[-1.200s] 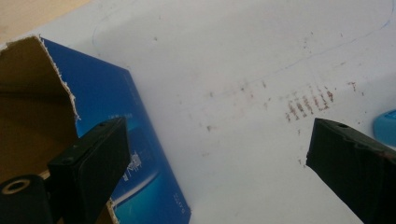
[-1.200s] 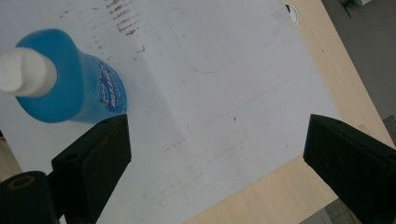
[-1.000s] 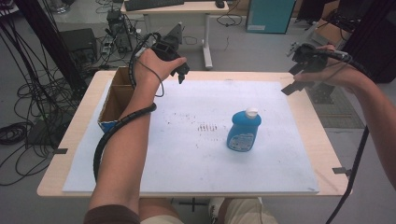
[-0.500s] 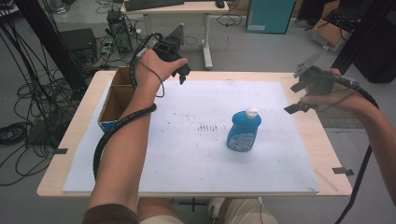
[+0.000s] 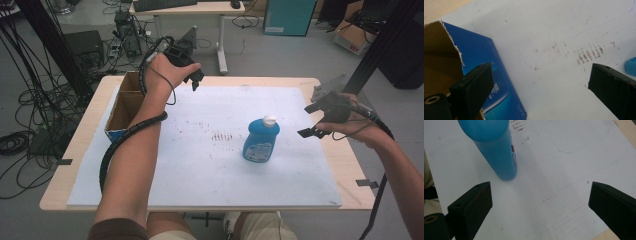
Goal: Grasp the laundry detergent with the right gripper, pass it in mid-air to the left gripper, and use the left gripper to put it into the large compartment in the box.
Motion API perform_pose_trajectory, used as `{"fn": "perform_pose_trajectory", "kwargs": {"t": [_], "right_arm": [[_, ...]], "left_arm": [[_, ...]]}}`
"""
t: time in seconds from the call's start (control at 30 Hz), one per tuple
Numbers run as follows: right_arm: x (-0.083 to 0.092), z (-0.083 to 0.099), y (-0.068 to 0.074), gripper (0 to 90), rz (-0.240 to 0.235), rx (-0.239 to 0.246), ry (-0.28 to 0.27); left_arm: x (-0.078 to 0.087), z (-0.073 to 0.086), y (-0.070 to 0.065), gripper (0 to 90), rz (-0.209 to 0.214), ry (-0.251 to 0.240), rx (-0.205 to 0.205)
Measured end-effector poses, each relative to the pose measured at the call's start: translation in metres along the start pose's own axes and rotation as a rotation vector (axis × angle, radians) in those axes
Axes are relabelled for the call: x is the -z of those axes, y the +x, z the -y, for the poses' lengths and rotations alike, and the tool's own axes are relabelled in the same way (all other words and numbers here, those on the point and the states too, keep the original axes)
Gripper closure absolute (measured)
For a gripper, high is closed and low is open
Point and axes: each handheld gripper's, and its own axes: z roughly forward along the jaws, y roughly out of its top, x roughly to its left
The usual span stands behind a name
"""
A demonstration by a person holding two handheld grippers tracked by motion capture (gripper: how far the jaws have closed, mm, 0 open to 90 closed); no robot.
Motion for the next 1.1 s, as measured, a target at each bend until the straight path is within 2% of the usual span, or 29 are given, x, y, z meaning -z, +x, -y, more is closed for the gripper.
{"fn": "perform_pose_trajectory", "kwargs": {"t": [0.1, 0.47, 0.5, 0.63, 0.77, 0.9, 1.1], "right_arm": [[-0.010, 0.005, 0.008, 5.0, -0.006, 0.000, -0.019], [-0.035, 0.014, 0.018, 4.3, -0.042, -0.015, -0.088], [-0.040, 0.015, 0.019, 4.3, -0.048, 0.002, -0.103], [-0.047, 0.016, 0.021, 4.1, -0.049, 0.002, -0.121], [-0.058, 0.018, 0.024, 4.0, -0.047, 0.006, -0.171], [-0.064, 0.018, 0.027, 3.9, -0.054, 0.002, -0.185], [-0.073, 0.017, 0.032, 3.7, -0.063, 0.022, -0.210]], "left_arm": [[0.000, -0.001, -0.002, 6.5, -0.001, -0.001, -0.005], [-0.001, -0.004, -0.006, 6.5, 0.004, 0.005, -0.009], [-0.002, -0.004, -0.006, 6.5, 0.003, 0.004, -0.009], [-0.002, -0.004, -0.005, 6.5, 0.004, 0.005, -0.004], [-0.002, -0.004, -0.005, 6.5, 0.003, 0.006, -0.005], [-0.002, -0.004, -0.005, 6.5, -0.003, 0.003, -0.007], [-0.003, -0.004, -0.005, 6.5, -0.002, 0.006, -0.007]]}}
